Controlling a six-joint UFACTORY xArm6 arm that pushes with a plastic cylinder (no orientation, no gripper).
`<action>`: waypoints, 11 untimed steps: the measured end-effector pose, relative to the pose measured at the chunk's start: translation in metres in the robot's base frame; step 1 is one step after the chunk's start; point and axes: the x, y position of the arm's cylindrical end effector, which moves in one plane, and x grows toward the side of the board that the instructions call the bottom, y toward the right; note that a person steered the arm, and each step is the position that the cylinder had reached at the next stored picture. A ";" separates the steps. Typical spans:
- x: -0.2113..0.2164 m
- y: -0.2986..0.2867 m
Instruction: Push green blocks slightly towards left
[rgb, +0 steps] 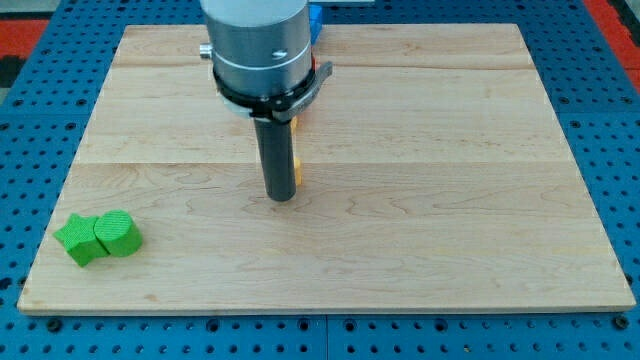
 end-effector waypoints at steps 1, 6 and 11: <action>-0.018 0.000; 0.140 -0.026; 0.115 -0.259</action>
